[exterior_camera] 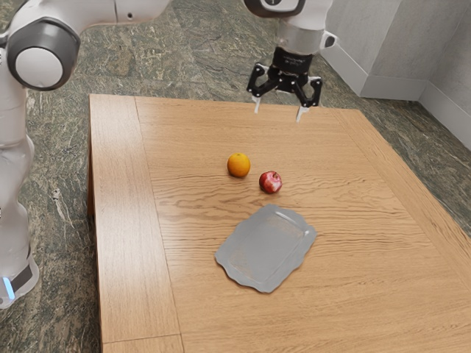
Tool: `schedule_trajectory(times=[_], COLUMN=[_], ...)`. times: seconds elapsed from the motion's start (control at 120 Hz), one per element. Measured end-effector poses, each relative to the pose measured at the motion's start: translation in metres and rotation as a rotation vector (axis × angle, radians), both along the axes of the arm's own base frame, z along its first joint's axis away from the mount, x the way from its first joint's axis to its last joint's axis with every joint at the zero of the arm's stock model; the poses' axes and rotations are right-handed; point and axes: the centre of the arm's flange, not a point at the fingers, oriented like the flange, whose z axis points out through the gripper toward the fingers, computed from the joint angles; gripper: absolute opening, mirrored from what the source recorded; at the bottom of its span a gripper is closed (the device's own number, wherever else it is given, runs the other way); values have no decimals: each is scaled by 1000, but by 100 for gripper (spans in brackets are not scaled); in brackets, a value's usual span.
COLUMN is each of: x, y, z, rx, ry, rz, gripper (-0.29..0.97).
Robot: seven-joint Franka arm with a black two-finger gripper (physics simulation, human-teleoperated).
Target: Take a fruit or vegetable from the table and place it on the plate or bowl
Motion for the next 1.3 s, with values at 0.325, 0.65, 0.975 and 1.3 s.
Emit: schedule_trajectory(times=[0.325, 0.65, 0.975, 1.3], x=[17, 99, 131, 129], y=[23, 61, 86, 124], z=[-3, -114, -174, -196], rx=[-98, -100, -155, -176], ry=[16, 49, 33, 21], rz=[419, 321, 108, 18], gripper=[68, 68, 68, 68])
